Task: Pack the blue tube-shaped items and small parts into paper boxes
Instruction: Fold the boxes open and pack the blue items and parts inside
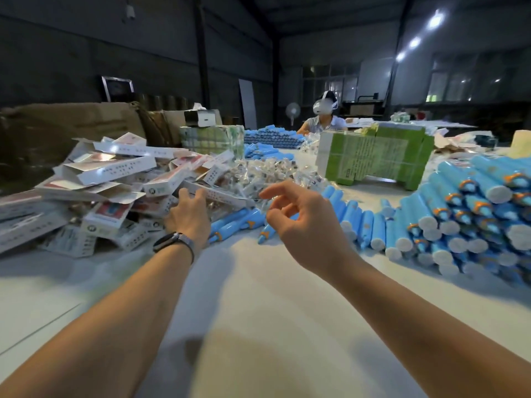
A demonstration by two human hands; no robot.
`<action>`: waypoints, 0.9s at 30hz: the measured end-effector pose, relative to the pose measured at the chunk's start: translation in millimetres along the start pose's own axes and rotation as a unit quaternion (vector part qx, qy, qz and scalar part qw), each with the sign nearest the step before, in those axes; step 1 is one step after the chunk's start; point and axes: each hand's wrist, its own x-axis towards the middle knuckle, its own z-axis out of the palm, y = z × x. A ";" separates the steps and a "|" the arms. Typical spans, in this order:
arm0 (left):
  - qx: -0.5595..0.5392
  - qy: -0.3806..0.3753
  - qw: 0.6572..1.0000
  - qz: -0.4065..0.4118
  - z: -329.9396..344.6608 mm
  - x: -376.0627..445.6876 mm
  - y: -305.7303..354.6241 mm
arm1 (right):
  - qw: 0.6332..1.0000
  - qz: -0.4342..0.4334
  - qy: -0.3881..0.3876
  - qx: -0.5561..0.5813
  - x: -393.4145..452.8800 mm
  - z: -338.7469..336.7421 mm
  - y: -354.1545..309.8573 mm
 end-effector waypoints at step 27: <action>-0.635 -0.006 0.750 0.183 -125.8 -73.1 90.2 | 0.999 -0.021 -0.008 -0.034 7.6 -33.5 17.6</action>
